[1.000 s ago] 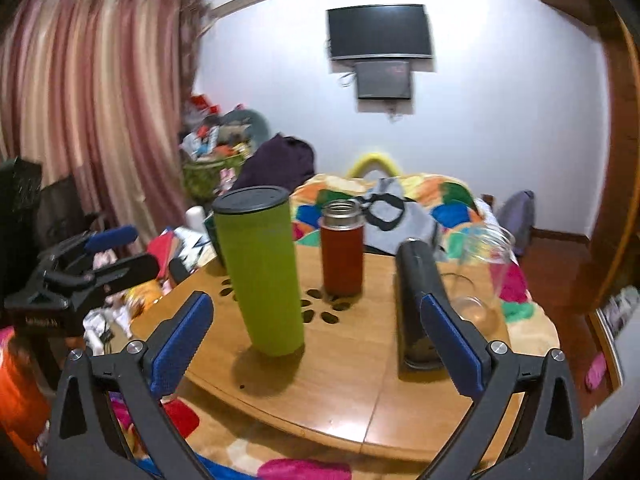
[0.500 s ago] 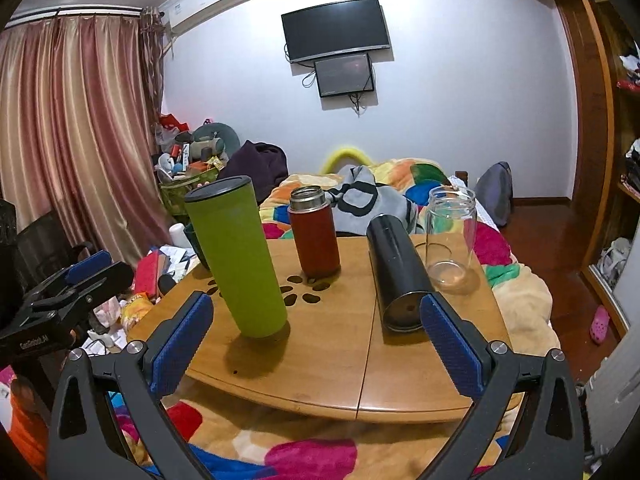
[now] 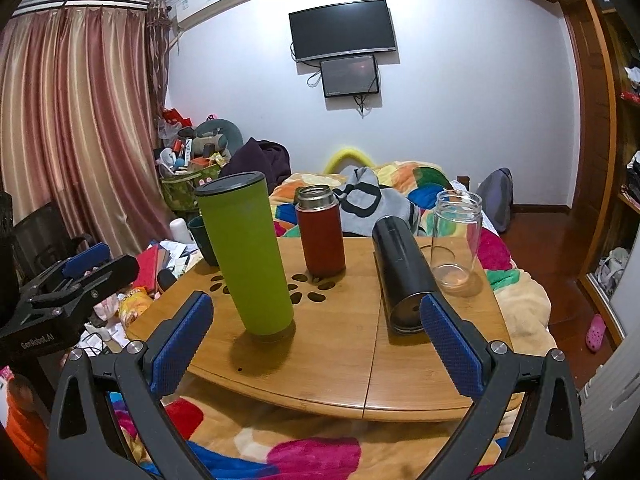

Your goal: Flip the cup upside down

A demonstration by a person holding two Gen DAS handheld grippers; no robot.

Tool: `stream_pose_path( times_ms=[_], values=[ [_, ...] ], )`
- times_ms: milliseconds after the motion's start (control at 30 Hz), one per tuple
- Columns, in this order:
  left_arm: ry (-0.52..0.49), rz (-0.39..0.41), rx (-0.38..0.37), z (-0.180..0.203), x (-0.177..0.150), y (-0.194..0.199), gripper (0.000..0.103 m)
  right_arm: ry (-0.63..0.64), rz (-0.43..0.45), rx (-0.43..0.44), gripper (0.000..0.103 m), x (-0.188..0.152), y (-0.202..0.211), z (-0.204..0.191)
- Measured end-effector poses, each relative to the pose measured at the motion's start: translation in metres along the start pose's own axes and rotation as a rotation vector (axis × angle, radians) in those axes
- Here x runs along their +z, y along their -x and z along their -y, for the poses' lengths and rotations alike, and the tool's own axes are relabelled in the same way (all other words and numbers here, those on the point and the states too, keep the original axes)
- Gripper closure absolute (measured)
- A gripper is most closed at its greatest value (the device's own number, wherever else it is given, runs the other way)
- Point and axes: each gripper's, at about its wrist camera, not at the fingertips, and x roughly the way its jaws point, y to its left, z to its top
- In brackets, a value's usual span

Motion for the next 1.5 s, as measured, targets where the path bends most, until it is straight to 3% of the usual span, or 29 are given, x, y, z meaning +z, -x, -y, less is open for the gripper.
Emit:
stream_pose_path(
  times_ms=[1500],
  values=[
    [0.014, -0.002, -0.025, 0.0044, 0.0007, 0.0028, 0.0, 0.025, 0.017, 0.002, 0.0, 0.0045, 0.0064, -0.0064]
  ],
)
